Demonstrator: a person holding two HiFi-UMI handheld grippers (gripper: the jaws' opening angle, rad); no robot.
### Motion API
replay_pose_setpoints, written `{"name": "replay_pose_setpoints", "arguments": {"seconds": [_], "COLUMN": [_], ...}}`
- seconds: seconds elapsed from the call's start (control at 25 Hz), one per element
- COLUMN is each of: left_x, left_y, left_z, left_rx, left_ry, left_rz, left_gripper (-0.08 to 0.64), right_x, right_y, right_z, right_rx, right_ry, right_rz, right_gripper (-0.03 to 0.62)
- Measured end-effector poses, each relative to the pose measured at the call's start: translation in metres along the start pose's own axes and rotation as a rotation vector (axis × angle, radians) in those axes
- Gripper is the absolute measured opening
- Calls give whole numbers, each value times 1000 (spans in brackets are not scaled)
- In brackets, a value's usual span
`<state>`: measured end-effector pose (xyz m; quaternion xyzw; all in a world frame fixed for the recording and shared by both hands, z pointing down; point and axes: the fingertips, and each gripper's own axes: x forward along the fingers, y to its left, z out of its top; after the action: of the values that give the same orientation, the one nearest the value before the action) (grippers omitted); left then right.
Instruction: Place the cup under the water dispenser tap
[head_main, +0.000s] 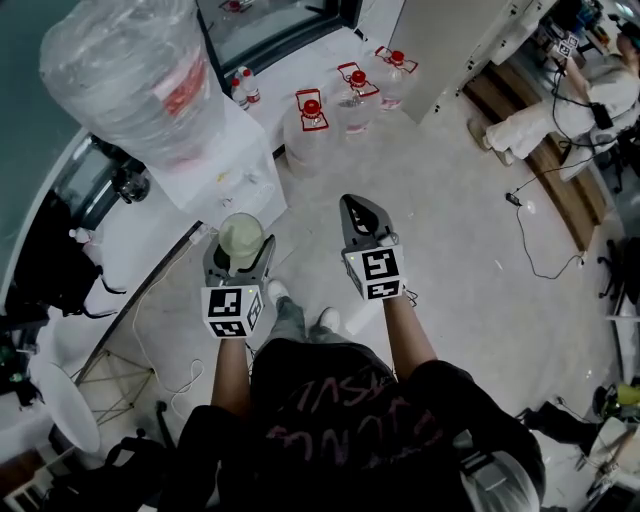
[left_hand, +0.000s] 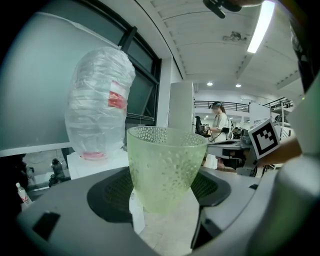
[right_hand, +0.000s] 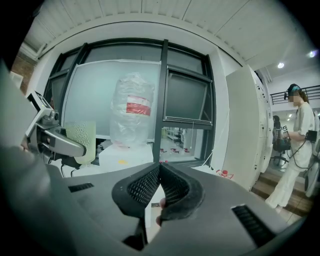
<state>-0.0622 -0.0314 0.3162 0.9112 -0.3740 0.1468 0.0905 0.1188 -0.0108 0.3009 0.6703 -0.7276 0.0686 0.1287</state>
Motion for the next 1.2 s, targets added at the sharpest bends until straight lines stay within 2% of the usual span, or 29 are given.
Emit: {"name": "replay_pose_setpoints", "arguments": {"seconds": [0.48,0.84,1.04,1.2], "left_x": [52,70,78,84], "left_y": [54,70,74,74], "left_z": [1,-1,-7,-9], "left_rx": [4,24,20,-1], "left_ry": [21,22,26,29], "left_rz": [-107,-176,-161,-114], "left_gripper": [360,360,360,360], "right_x": [85,105,115,121], "right_y": [17,22,18,9], "right_z": [16,13,10,8], "right_rx": [-7,-4,-3,-14], "right_ry": [18,25,23,20], "right_rz": [-37,-79,-63,-23], "right_gripper": [14,14,14,14]}}
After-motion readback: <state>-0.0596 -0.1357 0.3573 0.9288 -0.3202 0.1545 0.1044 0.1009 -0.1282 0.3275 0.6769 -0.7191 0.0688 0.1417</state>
